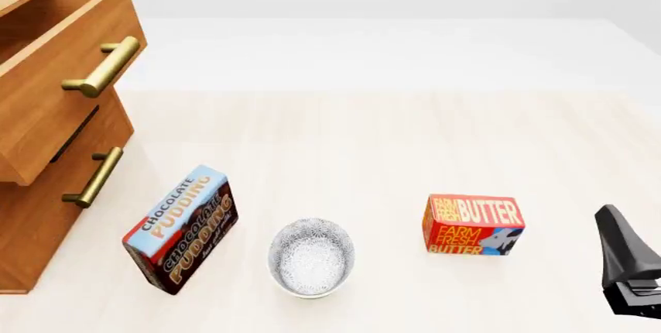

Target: Put the bowl in the top drawer of the cabinet.

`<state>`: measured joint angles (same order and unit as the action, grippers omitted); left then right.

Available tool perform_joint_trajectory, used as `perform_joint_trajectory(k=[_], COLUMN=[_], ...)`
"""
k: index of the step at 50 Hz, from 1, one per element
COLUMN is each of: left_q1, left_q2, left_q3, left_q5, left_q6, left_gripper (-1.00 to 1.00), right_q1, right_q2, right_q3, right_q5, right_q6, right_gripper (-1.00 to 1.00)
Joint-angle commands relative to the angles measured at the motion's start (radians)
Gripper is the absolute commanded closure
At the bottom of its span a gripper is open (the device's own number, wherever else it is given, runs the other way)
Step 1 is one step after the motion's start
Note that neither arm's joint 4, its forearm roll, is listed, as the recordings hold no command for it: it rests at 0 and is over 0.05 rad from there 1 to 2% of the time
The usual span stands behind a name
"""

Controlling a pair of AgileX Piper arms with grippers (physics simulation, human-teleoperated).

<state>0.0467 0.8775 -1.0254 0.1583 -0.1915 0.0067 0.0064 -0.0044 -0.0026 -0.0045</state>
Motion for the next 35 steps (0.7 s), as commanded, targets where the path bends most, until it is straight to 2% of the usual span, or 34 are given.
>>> perform_joint_trajectory(k=[1,10,35], left_q1=[0.032,0.069,0.081], left_q2=[0.081,0.119,0.173], left_q3=[-0.017,-0.015,0.031], left_q5=[-0.005,-0.006,-0.027], left_q6=[-0.072,-0.125,-0.172], left_gripper=[-1.0,-1.0,-1.0], right_q1=[0.0,0.0,0.0], right_q2=[0.0,0.0,0.0], right_q3=[0.0,0.0,0.0], right_q5=[0.0,0.0,0.0], right_q6=[0.0,0.0,0.0], right_gripper=[-1.0,-1.0,-1.0])
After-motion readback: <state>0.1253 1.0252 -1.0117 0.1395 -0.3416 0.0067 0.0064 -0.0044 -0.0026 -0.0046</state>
